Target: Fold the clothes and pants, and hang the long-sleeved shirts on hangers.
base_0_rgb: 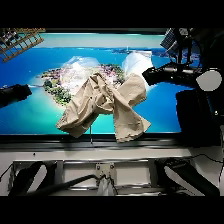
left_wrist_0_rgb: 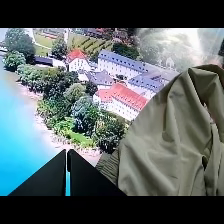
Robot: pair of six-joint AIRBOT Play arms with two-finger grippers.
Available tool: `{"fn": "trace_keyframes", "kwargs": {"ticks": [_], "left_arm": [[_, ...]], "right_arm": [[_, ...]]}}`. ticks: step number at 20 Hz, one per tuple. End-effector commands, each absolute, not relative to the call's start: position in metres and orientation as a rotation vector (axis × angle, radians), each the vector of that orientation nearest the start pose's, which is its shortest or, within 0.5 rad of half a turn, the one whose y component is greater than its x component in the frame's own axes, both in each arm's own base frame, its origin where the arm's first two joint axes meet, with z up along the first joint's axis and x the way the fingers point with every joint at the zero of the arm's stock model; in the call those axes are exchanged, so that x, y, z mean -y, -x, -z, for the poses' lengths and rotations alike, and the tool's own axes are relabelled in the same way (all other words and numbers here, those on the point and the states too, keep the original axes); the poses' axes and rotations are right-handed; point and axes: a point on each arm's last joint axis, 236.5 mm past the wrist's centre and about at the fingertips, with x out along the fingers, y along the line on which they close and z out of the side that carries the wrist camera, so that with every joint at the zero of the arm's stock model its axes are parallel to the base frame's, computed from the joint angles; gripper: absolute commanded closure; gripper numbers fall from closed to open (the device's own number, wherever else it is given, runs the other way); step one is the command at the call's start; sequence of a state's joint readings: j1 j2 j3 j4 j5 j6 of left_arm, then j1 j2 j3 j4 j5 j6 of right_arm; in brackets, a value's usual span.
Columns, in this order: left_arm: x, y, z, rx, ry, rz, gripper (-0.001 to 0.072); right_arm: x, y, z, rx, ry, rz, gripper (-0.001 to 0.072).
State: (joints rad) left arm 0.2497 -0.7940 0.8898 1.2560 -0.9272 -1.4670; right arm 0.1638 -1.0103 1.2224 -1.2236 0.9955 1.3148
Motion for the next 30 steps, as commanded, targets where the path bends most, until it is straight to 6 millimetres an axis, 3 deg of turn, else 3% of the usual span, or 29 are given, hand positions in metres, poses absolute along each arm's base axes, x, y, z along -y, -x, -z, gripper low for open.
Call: {"fn": "trace_keyframes", "kwargs": {"ticks": [1, 9, 15, 19, 21, 24, 25, 28, 30], "left_arm": [[-0.028, -0.348, -0.112, -0.784, 0.284, -0.034, 0.0696], [-0.028, -0.349, -0.112, -0.782, 0.284, -0.034, 0.0696], [-0.022, -0.356, -0.110, -0.775, 0.333, -0.015, 0.0696], [-0.003, -0.380, -0.086, -0.774, 0.531, 0.022, 0.0695], [0.022, -0.378, -0.050, -0.882, 0.615, 0.078, 0.0683], [0.076, -0.353, 0.003, -1.042, 0.547, 0.229, 0.0562], [0.090, -0.342, 0.012, -1.077, 0.524, 0.263, 0.0562], [0.123, -0.318, 0.021, -1.126, 0.461, 0.359, 0.0562], [0.134, -0.308, 0.012, -1.109, 0.440, 0.395, 0.0562]], "right_arm": [[-0.133, -0.386, -0.172, -0.745, 0.010, -0.455, 0.0068], [-0.133, -0.386, -0.173, -0.742, 0.009, -0.455, 0.0068], [-0.132, -0.419, -0.213, -0.533, -0.049, -0.411, 0.0069], [-0.128, -0.430, -0.230, -0.448, -0.064, -0.387, 0.0069], [-0.131, -0.427, -0.223, -0.483, -0.073, -0.396, 0.0069], [-0.136, -0.410, -0.193, -0.621, -0.074, -0.425, 0.0070], [-0.137, -0.404, -0.183, -0.664, -0.070, -0.434, 0.0070], [-0.138, -0.389, -0.153, -0.772, -0.082, -0.443, 0.0070], [-0.138, -0.379, -0.130, -0.840, -0.096, -0.440, 0.0070]]}}
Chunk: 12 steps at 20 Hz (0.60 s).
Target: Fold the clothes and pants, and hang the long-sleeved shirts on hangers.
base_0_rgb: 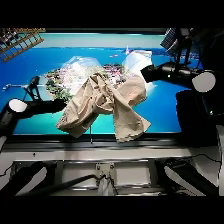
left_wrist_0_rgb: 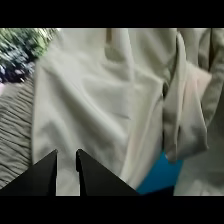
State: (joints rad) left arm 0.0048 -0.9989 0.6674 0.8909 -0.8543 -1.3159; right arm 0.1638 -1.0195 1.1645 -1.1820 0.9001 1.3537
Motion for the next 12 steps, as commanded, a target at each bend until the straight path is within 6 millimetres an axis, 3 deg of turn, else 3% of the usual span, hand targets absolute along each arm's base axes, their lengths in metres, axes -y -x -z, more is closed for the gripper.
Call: {"fn": "trace_keyframes", "kwargs": {"ticks": [1, 2, 3, 4, 6, 7, 12], "left_arm": [[0.137, -0.303, 0.003, -1.094, 0.437, 0.412, 0.0562], [0.139, -0.296, -0.007, -1.080, 0.429, 0.432, 0.0561], [0.143, -0.286, -0.017, -1.076, 0.417, 0.463, 0.0506], [0.147, -0.271, -0.025, -1.093, 0.407, 0.499, 0.0373], [0.151, -0.240, -0.032, -1.172, 0.425, 0.522, 0.0027], [0.150, -0.228, -0.035, -1.197, 0.433, 0.517, -0.0001], [0.148, -0.180, -0.052, -1.177, 0.356, 0.577, 0.0003]], "right_arm": [[-0.138, -0.373, -0.118, -0.878, -0.098, -0.442, 0.0070], [-0.138, -0.366, -0.105, -0.919, -0.098, -0.444, 0.0070], [-0.138, -0.359, -0.092, -0.957, -0.101, -0.447, 0.0070], [-0.138, -0.352, -0.079, -0.997, -0.104, -0.449, 0.0070], [-0.137, -0.338, -0.056, -1.062, -0.111, -0.448, 0.0070], [-0.137, -0.333, -0.046, -1.088, -0.122, -0.449, 0.0070], [-0.144, -0.303, -0.007, -1.202, -0.194, -0.462, 0.0071]]}}
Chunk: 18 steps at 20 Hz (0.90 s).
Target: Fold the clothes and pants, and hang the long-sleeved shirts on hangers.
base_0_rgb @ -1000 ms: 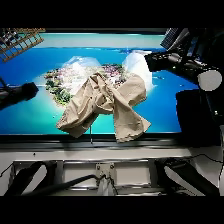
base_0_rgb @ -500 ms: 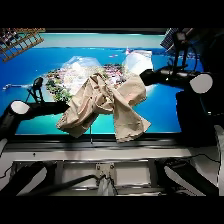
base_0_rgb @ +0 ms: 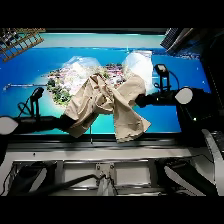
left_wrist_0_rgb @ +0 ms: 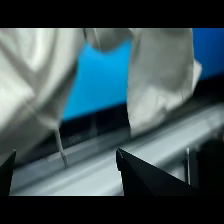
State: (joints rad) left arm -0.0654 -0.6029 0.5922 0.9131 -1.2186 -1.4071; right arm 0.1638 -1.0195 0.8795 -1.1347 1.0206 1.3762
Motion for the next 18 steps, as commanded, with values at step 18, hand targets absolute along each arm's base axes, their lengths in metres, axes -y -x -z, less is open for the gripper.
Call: {"fn": "trace_keyframes", "kwargs": {"ticks": [18], "left_arm": [[0.091, -0.230, 0.023, -1.055, -0.085, 0.487, 0.0011]], "right_arm": [[-0.206, -0.253, 0.016, -1.290, -0.151, -0.596, 0.0071]]}}
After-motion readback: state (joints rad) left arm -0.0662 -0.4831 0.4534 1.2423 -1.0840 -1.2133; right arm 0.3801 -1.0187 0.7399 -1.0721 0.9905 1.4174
